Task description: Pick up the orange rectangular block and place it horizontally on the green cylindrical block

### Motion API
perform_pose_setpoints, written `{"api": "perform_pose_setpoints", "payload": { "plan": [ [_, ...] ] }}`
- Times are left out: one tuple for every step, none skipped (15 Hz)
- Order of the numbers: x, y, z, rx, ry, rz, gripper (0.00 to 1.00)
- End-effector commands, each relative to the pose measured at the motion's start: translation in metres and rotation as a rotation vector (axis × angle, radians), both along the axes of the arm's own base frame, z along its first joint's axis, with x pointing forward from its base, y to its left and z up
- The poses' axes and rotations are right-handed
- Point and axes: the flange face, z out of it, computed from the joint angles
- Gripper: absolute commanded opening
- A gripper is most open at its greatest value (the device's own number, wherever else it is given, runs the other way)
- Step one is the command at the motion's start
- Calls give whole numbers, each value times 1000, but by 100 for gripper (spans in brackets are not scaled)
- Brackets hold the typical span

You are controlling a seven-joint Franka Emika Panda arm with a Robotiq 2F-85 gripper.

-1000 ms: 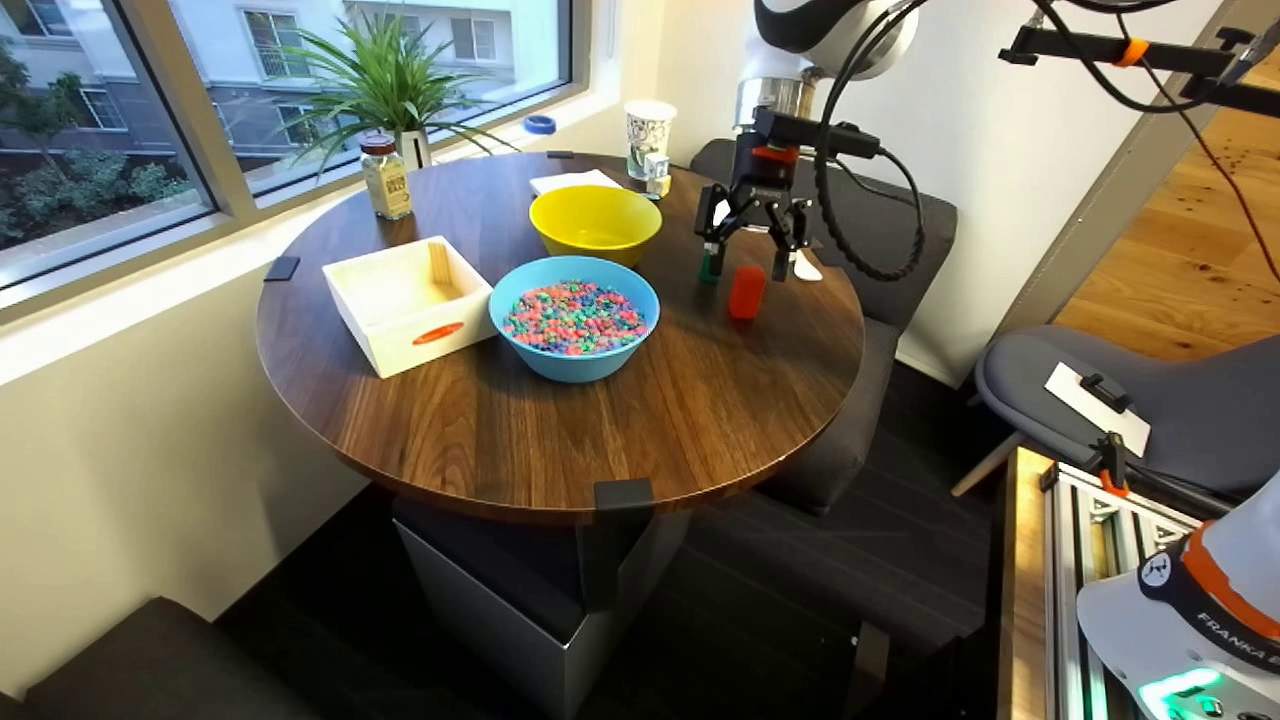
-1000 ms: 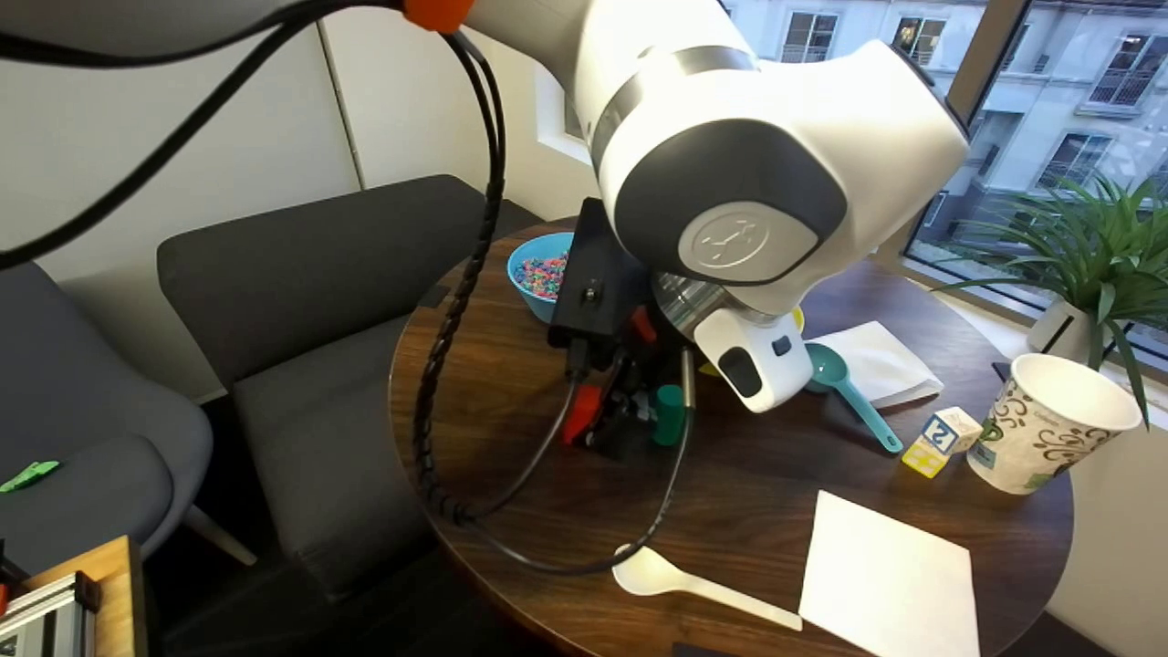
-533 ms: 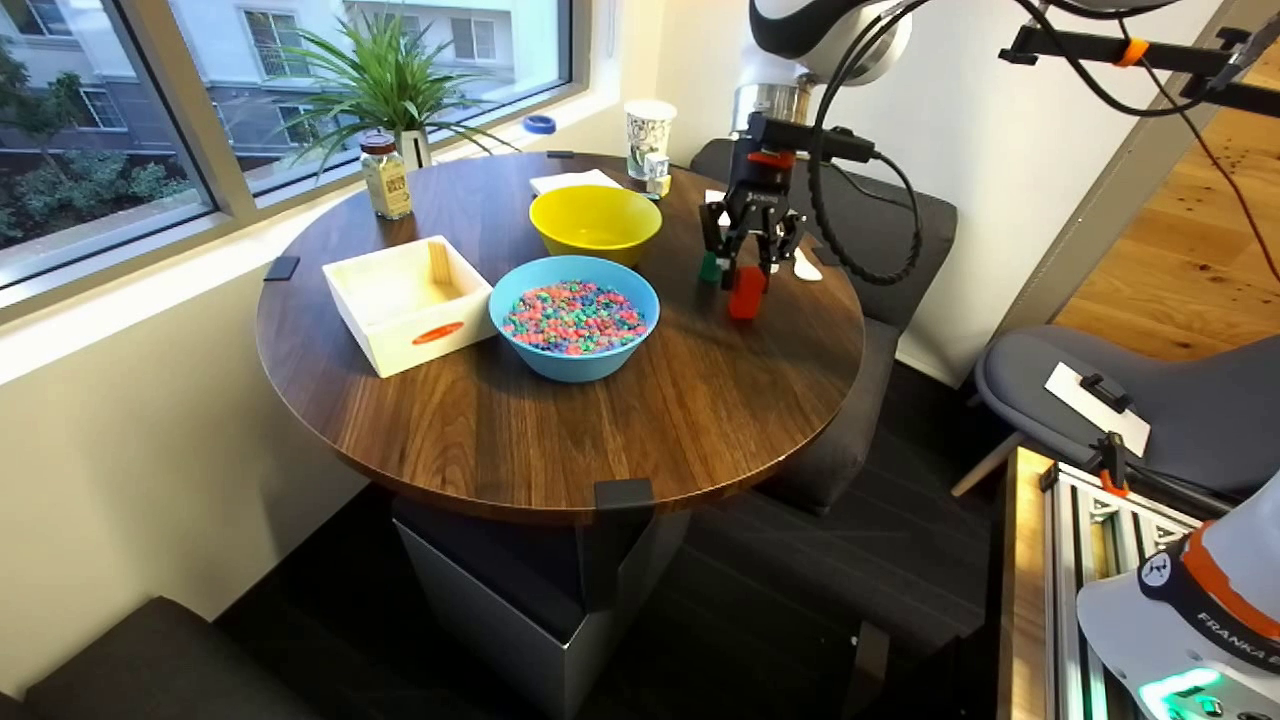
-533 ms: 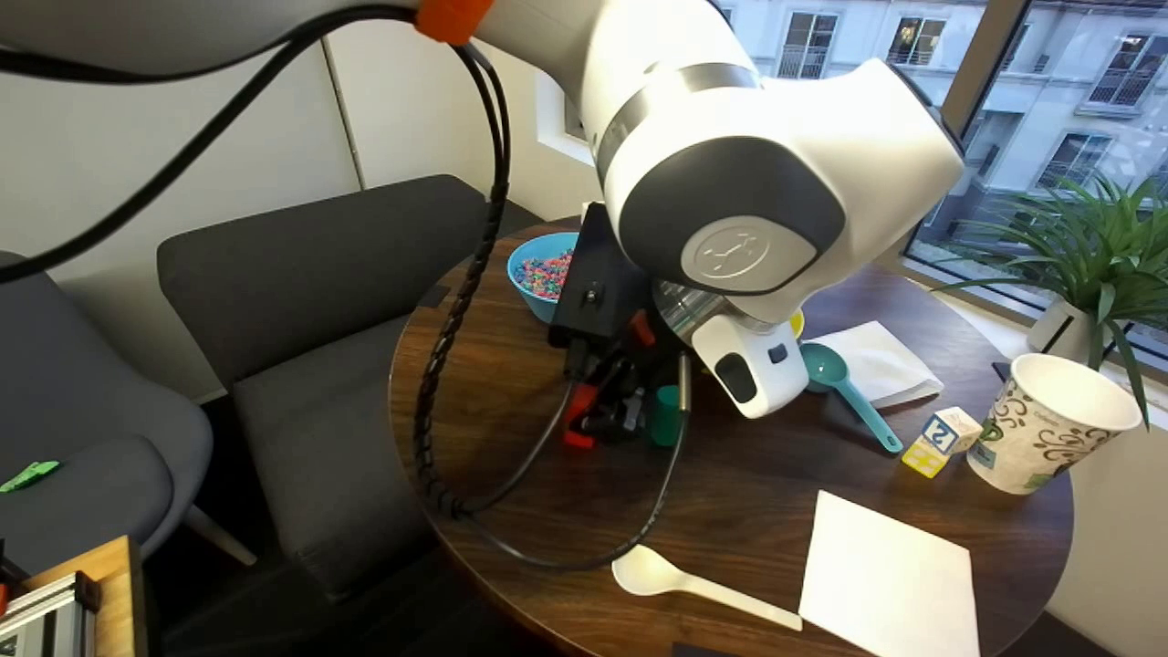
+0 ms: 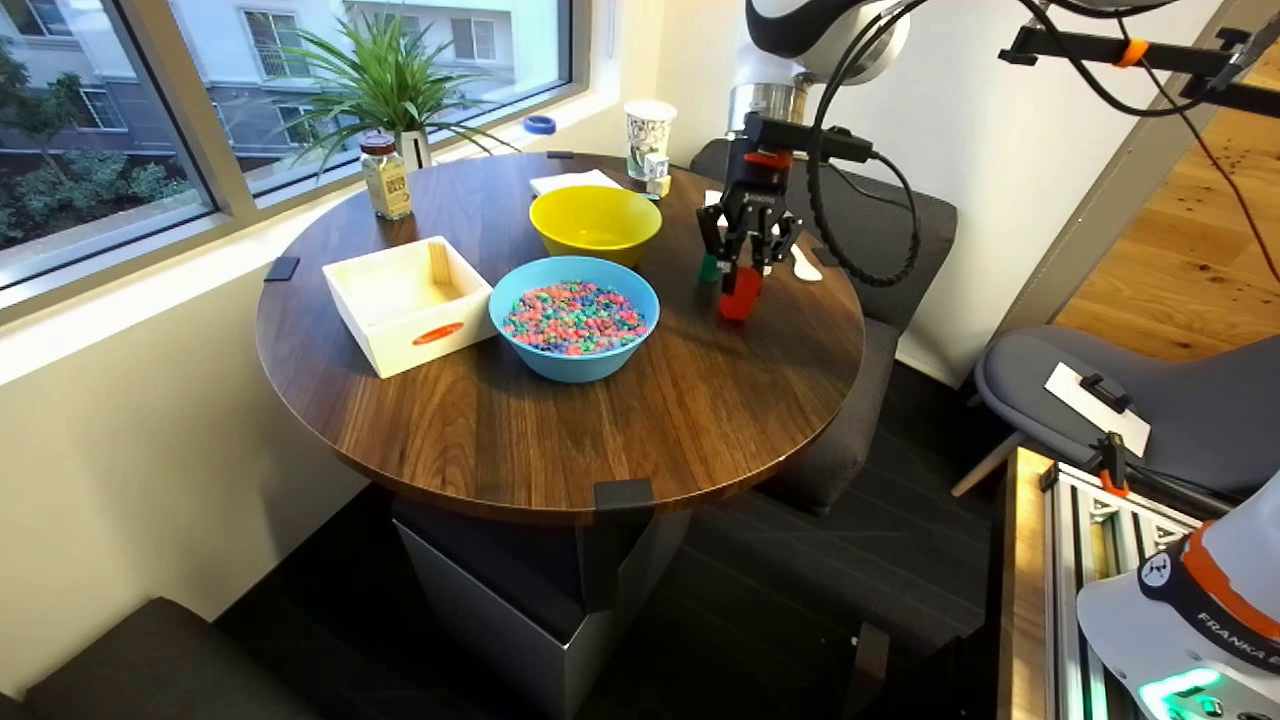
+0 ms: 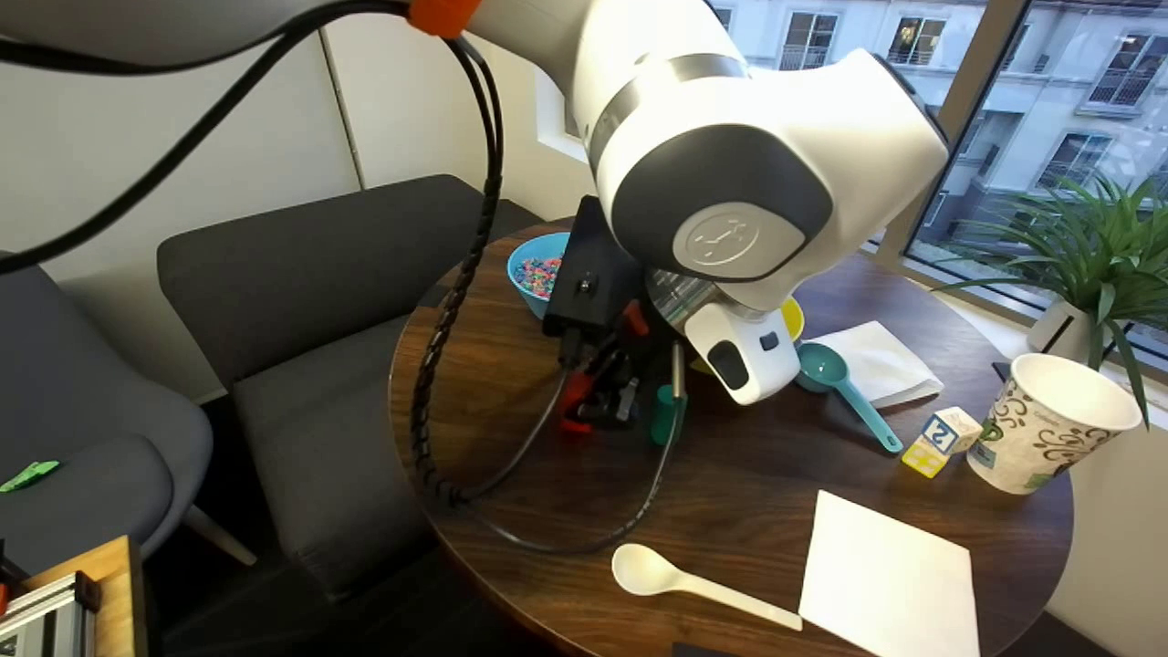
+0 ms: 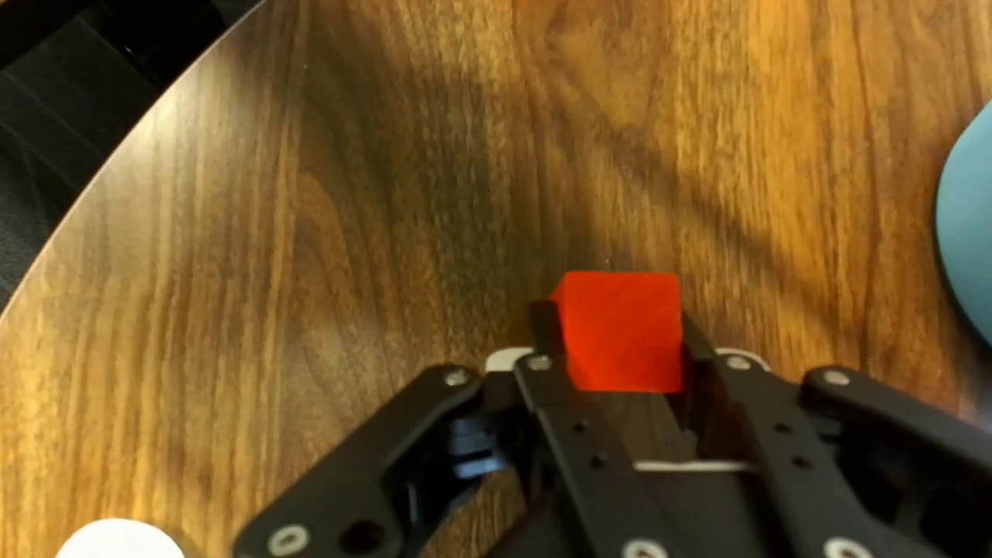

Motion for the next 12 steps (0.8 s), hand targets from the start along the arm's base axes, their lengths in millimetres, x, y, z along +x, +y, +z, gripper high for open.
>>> {"api": "perform_pose_setpoints", "payload": {
  "plan": [
    [-8,18,24,-47,-43,51,8],
    [-10,22,32,-74,-58,71,8],
    [-14,28,41,-110,-67,98,8],
    [-17,32,48,-154,-73,125,8],
    [-21,37,54,-196,-82,154,8],
    [-24,42,60,-249,-90,182,8],
    [-27,46,66,-301,-112,203,8],
    [-30,50,69,-353,-135,219,8],
    [-32,53,73,-403,-160,232,8],
    [-35,57,74,-447,-184,236,8],
    [-38,59,75,-485,-207,235,8],
    [-40,61,77,-520,-235,223,8]
  ]
}}
